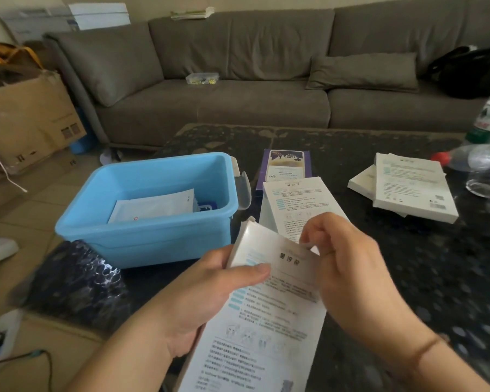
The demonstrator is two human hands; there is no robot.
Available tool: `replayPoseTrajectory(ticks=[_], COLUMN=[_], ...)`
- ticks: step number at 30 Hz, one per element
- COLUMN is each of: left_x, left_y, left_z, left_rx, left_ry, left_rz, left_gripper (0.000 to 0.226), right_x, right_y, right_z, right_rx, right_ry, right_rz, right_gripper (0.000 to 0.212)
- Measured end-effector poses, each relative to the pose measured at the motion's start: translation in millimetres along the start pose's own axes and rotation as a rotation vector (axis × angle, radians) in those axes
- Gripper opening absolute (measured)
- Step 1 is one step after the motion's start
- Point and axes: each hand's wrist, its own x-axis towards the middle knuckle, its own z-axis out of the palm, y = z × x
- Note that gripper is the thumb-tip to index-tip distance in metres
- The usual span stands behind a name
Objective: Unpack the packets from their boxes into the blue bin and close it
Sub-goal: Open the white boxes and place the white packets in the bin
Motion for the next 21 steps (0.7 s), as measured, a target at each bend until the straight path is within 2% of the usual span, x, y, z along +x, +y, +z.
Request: replayPoseTrajectory(ticks=[2,4,7,9,11,13,15,16,18,21], left_x=[-1.5,-2.7,-1.2,-1.9,-4.8,-4.9,-5.7,-6.8,-12.2,-18.3], left_y=[-1.9,-4.9,-9.7,-9.6,-7.5,-6.9,-5.9,-5.4,-2.5,2.2], left_z=[-5.2,-9.7,-13.3,-16.5,-20.3,-21.5,-20.8,-20.7,-18.2,-16.2], left_rx=[0.016,0.035,0.049,0.083,0.107,0.124,0.223,0.270,0.248,0.170], left_ry=[-0.104,-0.200,-0.260,-0.307,-0.357,-0.399,-0.299,-0.238,-0.281,-0.354], left_rz=[-0.020,-0.014,0.008,0.041,0.080,0.144,0.272,0.334,0.364,0.397], left_gripper=[0.025,0.028,0.029,0.032,0.042,0.062,0.090,0.096,0.089,0.059], right_x=[5.4,10.1,8.6,8.4,7.0,8.5,12.5,13.0,12.7,5.5], right_y=[4.0,9.5,15.5,13.2,10.4,13.8,12.4,12.1,11.5,7.5], right_z=[-12.6,-18.1,-14.1,-14.1,-13.1,-10.2,-7.5,-8.0,-3.4,10.5], right_rx=[0.132,0.177,0.261,0.460,0.592,0.521,0.487,0.484,0.475,0.360], right_ry=[-0.039,-0.078,-0.155,-0.296,-0.493,-0.582,-0.581,-0.590,-0.632,-0.687], right_rz=[0.153,0.209,0.304,0.462,0.586,0.586,0.548,0.513,0.468,0.395], right_gripper=[0.029,0.033,0.040,0.038,0.027,0.021,0.018,0.016,0.012,0.013])
